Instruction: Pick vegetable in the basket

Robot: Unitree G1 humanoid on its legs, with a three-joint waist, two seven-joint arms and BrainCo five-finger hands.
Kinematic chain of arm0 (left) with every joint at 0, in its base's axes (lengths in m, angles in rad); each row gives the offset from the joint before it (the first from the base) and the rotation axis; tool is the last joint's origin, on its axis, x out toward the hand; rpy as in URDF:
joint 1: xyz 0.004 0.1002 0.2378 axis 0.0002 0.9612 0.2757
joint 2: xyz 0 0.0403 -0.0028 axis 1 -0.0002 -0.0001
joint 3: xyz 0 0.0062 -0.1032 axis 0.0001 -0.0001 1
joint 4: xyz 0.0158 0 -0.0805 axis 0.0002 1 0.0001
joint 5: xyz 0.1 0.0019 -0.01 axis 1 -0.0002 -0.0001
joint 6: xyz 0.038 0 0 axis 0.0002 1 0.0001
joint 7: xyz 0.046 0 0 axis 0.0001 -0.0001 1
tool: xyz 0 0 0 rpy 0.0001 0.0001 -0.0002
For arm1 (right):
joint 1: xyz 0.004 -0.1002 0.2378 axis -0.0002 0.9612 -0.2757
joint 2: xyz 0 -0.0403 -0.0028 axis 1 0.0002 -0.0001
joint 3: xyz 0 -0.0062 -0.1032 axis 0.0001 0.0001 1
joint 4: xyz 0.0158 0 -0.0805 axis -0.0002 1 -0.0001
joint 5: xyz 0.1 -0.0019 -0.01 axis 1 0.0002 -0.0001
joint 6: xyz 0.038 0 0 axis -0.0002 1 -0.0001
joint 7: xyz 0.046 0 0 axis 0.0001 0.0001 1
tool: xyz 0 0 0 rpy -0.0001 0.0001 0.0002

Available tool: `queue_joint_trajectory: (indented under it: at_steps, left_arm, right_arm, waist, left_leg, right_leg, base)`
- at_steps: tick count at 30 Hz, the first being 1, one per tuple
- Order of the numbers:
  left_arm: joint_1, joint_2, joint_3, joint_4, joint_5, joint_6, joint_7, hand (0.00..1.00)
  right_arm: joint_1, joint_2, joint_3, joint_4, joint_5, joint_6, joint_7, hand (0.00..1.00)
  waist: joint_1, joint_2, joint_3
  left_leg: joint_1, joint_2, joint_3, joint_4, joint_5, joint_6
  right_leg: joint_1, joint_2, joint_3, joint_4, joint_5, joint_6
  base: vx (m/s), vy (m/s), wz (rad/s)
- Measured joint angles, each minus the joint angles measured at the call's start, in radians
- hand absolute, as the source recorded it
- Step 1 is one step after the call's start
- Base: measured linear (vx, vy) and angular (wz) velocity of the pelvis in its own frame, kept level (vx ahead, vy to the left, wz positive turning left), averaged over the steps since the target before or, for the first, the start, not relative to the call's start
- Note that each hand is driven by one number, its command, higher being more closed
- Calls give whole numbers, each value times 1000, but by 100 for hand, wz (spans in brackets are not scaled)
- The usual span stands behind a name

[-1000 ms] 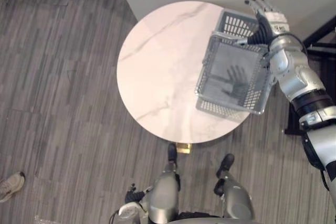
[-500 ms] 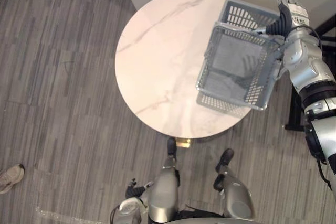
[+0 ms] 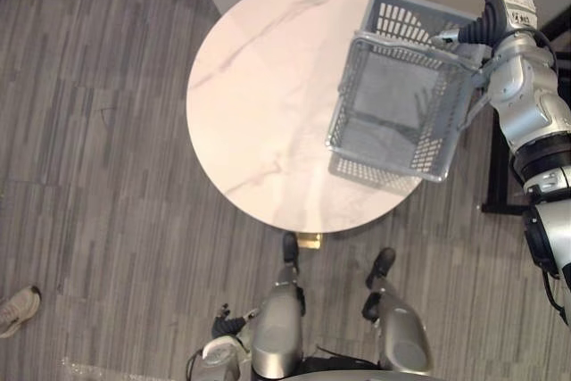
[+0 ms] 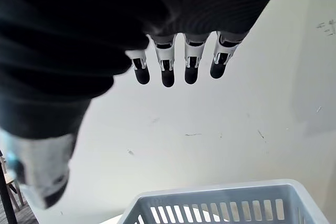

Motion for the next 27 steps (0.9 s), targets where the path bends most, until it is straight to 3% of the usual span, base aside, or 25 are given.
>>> queue_joint_trajectory:
  at_steps: [19,27]
  left_arm:
    - [1,0,2,1,1,0,7,0]
    - [-1,0,-7,0,1,-2,8,0]
  right_arm:
    - [106,-2,80,-79,-4,-12,13,0]
    - [86,-1,76,19,-3,-8,11,0]
  waist:
    - [-10,0,0]
    - [3,3,3]
  left_leg:
    - [1,2,1,0,1,-1]
    - [-7,2,-4,0,1,-1]
  right_leg:
    - [0,2,2,0,0,0]
    - [-4,2,-3,0,0,0]
  base:
    - [0,0,0]
    - [0,0,1]
